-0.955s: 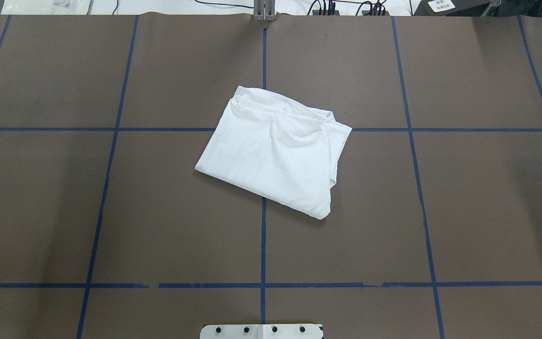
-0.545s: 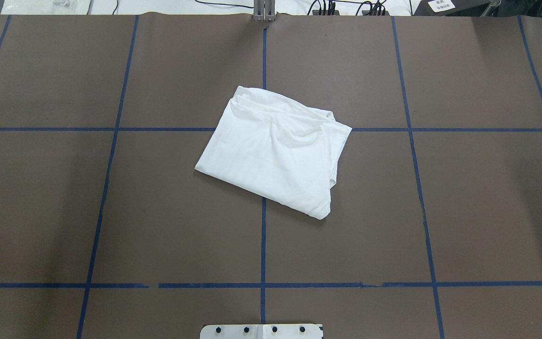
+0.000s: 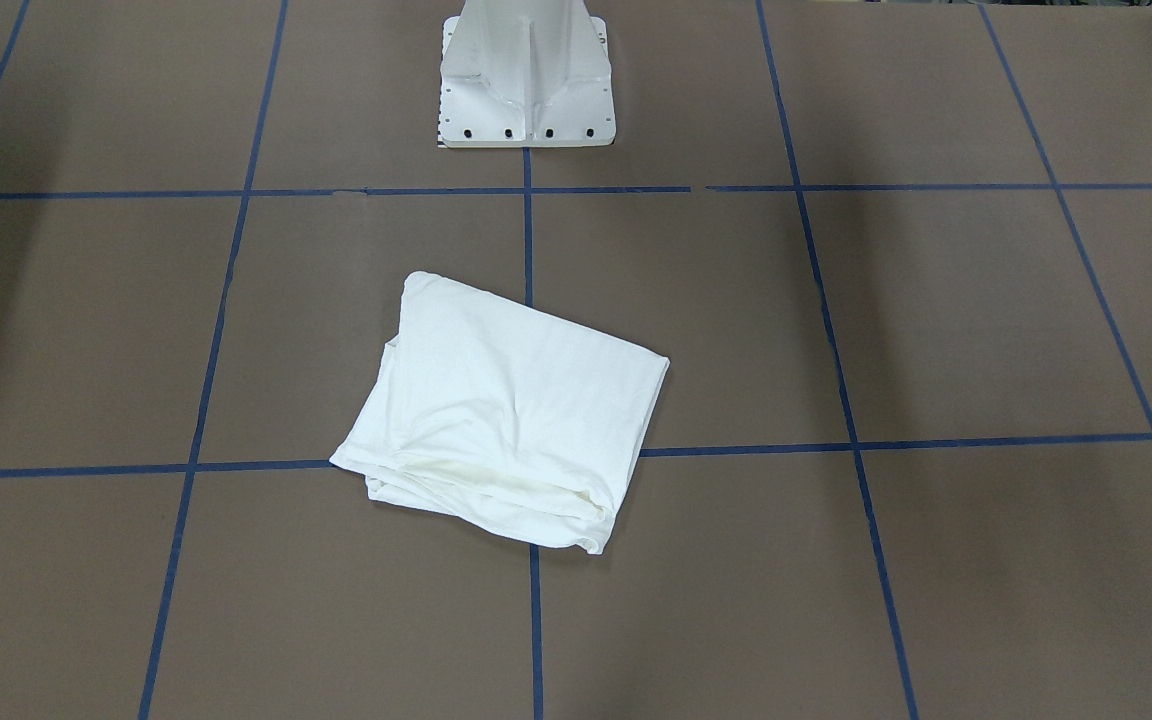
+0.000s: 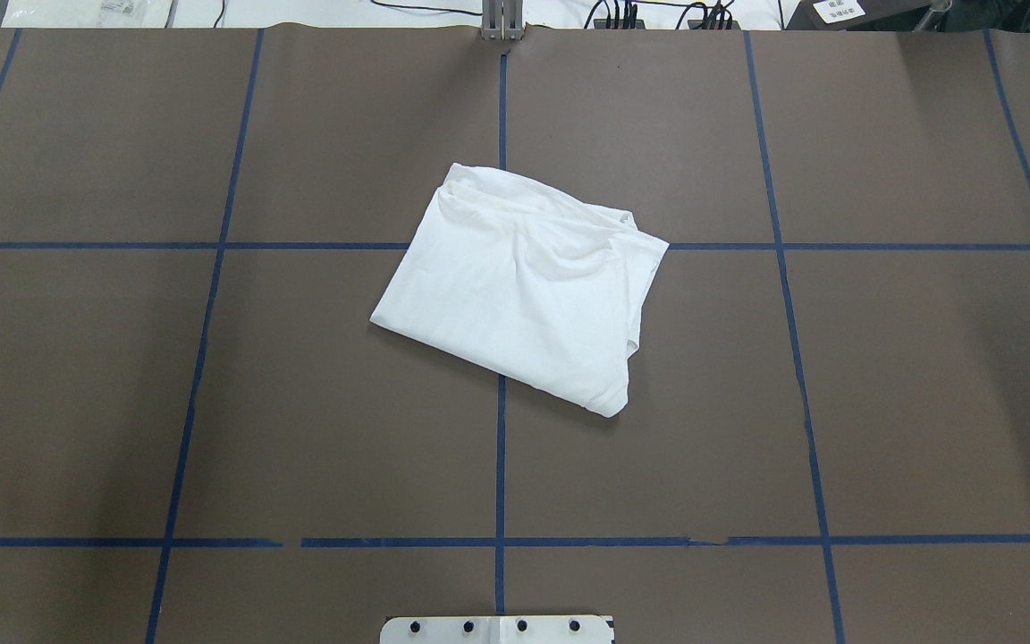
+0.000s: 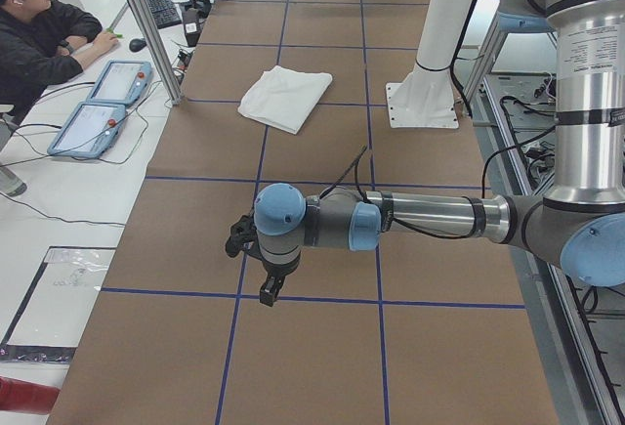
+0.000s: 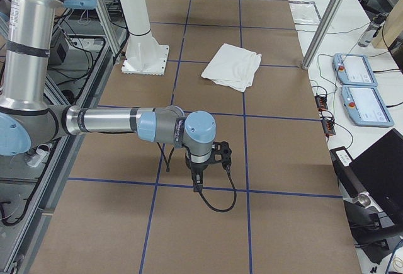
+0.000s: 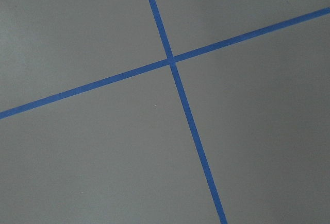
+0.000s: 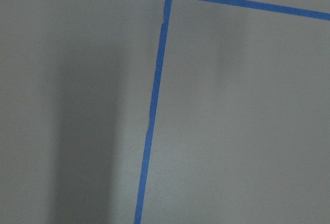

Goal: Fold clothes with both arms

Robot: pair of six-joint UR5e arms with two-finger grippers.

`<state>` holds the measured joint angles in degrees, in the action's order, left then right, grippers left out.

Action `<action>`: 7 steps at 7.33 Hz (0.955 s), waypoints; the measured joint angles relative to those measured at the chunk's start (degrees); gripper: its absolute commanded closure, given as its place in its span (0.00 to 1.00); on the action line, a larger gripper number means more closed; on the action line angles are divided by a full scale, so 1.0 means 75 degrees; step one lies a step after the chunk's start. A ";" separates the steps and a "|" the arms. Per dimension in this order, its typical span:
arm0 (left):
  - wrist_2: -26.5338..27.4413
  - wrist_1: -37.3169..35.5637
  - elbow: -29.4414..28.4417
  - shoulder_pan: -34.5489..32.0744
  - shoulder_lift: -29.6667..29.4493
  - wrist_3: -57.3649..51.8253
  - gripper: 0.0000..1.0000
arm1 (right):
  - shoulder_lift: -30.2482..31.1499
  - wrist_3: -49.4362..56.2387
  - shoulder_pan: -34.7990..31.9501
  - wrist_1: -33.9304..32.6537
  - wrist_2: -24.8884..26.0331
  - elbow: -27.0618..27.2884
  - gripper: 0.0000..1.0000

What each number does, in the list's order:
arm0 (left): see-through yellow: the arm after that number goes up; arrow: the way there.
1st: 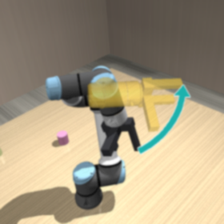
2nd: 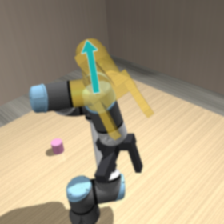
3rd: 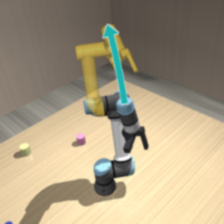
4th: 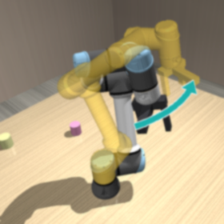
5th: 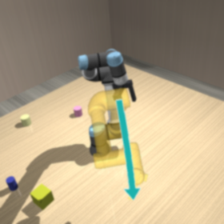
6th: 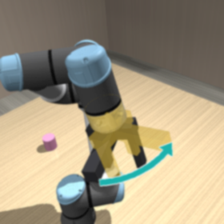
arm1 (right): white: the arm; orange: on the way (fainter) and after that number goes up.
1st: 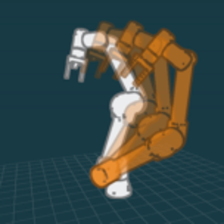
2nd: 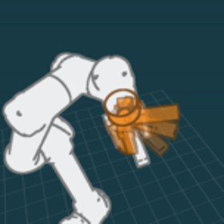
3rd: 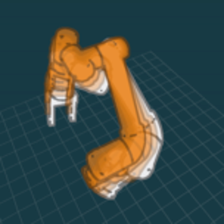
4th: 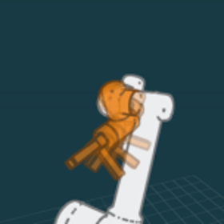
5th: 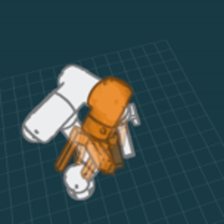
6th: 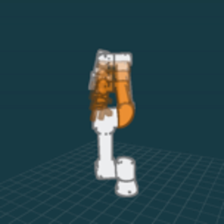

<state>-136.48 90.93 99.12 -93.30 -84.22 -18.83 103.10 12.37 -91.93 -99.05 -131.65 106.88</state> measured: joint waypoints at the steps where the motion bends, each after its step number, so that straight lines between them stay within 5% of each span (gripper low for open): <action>1: 0.0012 -0.0003 0.0082 -0.0002 0.0004 -0.0003 0.00 | 0.0000 -0.0002 0.0000 0.0000 -0.0001 0.0000 0.00; 7: 0.0022 -0.0014 0.0151 -0.0011 0.0066 0.0005 0.00 | -0.0043 0.0055 0.0000 0.0000 -0.0018 -0.0048 0.00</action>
<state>-136.32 90.82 100.25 -93.38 -83.73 -18.80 102.77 12.78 -91.93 -99.05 -131.79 106.52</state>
